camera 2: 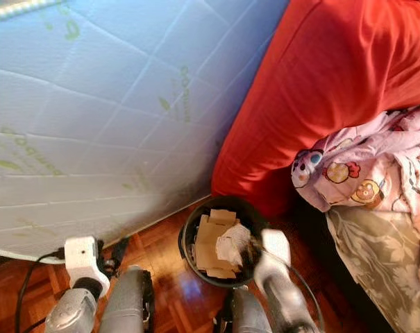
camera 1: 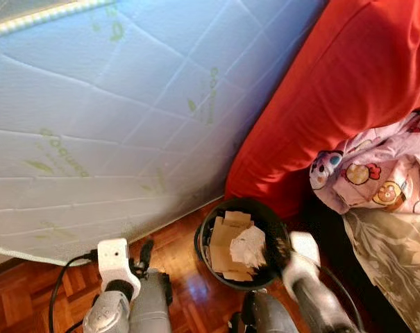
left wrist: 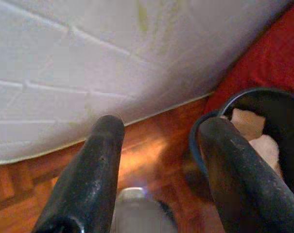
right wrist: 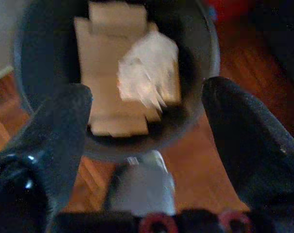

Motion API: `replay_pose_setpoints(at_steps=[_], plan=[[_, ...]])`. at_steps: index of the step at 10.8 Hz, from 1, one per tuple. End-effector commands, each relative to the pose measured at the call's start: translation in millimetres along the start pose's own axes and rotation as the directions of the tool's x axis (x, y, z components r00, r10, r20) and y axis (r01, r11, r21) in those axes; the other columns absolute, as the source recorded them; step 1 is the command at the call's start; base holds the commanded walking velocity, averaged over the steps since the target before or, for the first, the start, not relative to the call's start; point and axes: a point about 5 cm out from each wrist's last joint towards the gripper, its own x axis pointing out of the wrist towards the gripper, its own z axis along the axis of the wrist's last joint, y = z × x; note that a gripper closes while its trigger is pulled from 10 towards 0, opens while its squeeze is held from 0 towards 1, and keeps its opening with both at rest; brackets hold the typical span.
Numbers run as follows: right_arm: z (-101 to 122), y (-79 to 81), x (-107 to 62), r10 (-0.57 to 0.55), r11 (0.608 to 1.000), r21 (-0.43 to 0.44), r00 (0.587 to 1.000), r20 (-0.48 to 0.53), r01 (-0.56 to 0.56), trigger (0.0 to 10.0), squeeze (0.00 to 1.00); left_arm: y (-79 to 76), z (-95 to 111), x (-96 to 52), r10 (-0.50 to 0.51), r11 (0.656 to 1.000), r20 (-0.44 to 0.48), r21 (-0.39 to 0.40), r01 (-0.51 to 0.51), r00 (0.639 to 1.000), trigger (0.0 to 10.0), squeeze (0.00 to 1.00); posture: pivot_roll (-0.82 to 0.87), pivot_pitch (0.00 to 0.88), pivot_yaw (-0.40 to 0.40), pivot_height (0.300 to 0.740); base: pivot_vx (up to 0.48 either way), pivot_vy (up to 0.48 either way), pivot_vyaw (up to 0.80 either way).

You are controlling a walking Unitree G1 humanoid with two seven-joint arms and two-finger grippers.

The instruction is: Clean up the room

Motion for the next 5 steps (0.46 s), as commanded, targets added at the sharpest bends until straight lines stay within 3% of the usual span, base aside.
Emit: replay_pose_setpoints(at_steps=[1, 3, 5], plan=[[-17, -9.8, -7.4, -0.028, 0.999, 0.021, 0.999, -0.04, 0.029, 10.0, 0.0, 6.3, -17, -3.5, 0.017, 1.0, -0.06, 0.009, -0.016, 0.998, 10.0, 0.0, 0.15, 0.19, -0.078, 0.696, 0.0, 0.0, 0.0], [-36, -18.0, -17.1, -0.05, 0.998, 0.038, 0.996, -0.076, 0.053, 10.0, 0.0, 15.5, -37, 5.8, 0.037, 0.999, -0.14, 0.029, -0.034, 0.99, 10.0, 0.0, 0.14, 0.104, -0.069, 0.726, 0.0, 0.0, 0.0], [-38, -16.6, -17.5, -0.057, 0.997, 0.05, 0.995, -0.079, 0.061, 10.0, 0.0, 19.2, -54, 10.7, 0.051, 0.998, -0.22, 0.041, -0.044, 0.974, 10.0, 0.0, 0.12, 0.031, -0.059, 0.74, 0.0, 0.0, 0.0]])
